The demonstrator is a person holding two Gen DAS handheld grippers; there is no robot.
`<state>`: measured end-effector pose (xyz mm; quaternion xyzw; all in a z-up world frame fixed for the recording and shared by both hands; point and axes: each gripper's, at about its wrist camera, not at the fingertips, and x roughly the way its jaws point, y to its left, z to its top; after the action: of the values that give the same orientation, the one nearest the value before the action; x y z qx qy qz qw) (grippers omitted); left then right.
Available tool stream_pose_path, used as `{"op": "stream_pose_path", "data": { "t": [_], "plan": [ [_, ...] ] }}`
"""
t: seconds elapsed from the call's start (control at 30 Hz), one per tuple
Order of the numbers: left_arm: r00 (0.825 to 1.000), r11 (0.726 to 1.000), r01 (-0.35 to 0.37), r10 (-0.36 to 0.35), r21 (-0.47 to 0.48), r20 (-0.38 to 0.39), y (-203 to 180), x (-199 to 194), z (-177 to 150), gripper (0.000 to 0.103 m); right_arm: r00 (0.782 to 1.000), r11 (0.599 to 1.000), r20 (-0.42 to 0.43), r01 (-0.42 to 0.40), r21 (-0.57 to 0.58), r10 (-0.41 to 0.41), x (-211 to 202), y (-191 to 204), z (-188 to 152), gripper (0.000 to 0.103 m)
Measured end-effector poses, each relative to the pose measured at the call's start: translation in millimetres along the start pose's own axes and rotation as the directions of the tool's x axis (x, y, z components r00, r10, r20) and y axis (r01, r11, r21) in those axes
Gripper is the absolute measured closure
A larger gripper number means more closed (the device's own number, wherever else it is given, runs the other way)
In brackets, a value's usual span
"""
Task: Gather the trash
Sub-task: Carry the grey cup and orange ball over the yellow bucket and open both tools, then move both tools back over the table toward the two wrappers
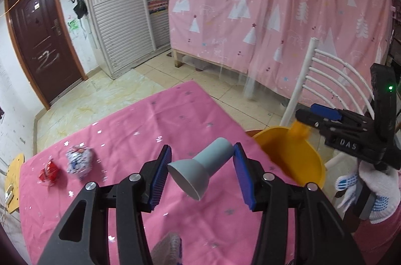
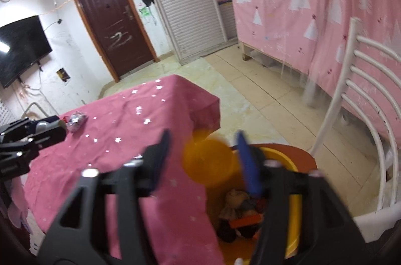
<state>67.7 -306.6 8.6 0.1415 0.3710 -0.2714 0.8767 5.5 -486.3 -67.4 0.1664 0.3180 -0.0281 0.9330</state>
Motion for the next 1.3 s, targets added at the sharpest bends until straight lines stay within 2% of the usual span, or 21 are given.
{"op": "stream_pose_path", "data": {
  "t": [0.23,0.33,0.57,0.6,0.7,0.77,1.0,1.3],
  "plan": [
    [0.999,0.999,0.043,-0.042,0.025,-0.015,-36.1,18.2,9.1,0.060,0.999,0.996,0.049,0.000,0.088,-0.004,-7.5,-32.5,0.4,0.027],
    [0.997,0.997,0.072,-0.071,0.036,-0.026,-52.7,27.9,12.6,0.060,0.997,0.991,0.081,-0.007,0.136,-0.004,-15.6,-48.7,1.3,0.023],
    [0.989,0.988,0.145,-0.143,0.058,-0.041,-94.5,55.3,18.7,0.060,0.990,0.981,0.135,0.004,0.195,-0.031,-30.2,-71.0,3.2,0.021],
    [0.984,0.983,0.174,-0.171,0.060,-0.051,-101.7,59.4,19.1,0.057,0.990,0.979,0.140,0.004,0.202,-0.033,-31.7,-73.3,3.7,0.021],
    [0.980,0.980,0.191,-0.187,0.061,-0.063,-114.5,67.1,19.5,0.033,0.988,0.976,0.149,-0.001,0.217,-0.033,-34.0,-79.3,4.9,0.021],
    [0.980,0.979,0.191,-0.187,0.065,-0.066,-120.8,69.7,18.0,0.030,0.987,0.974,0.156,-0.005,0.227,-0.032,-34.5,-82.8,5.4,0.020],
    [0.980,0.981,0.186,-0.182,0.053,-0.074,-118.6,69.5,15.6,0.030,0.988,0.976,0.153,-0.014,0.219,-0.020,-30.9,-80.8,4.4,0.019],
    [0.987,0.988,0.157,-0.156,0.012,-0.040,-82.4,52.2,16.4,0.029,0.990,0.980,0.139,-0.030,0.197,0.002,-24.7,-57.8,4.7,0.019]
  ]
}}
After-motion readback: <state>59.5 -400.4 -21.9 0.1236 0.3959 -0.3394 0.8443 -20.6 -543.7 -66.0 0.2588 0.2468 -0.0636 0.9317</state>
